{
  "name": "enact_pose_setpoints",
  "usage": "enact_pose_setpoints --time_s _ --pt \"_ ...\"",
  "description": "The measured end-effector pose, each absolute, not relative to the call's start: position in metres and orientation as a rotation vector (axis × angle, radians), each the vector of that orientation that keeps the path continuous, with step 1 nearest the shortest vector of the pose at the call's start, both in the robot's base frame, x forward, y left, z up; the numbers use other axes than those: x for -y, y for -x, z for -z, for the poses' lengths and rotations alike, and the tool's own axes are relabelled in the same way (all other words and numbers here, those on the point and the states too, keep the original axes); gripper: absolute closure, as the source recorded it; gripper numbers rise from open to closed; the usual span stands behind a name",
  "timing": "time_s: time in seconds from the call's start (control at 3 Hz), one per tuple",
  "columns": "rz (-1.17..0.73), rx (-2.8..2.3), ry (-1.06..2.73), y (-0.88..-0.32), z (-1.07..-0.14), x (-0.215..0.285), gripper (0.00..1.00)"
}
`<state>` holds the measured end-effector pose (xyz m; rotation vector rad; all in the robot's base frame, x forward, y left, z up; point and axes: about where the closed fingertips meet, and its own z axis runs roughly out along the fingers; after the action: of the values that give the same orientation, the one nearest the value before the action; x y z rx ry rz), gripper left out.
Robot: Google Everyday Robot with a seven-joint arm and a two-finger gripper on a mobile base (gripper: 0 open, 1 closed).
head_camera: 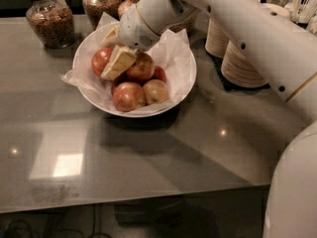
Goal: Pick apple from white bowl
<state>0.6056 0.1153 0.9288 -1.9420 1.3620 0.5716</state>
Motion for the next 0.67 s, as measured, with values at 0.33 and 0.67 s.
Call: enact_pose_setpoints --time_s 0.33,0.67 --pt "-0.649 -1.251 1.798 -0.591 -0.942 -0.099 1.0" --pt "-0.697 -1.188 1.647 -0.58 -0.954 -0.068 1.0"
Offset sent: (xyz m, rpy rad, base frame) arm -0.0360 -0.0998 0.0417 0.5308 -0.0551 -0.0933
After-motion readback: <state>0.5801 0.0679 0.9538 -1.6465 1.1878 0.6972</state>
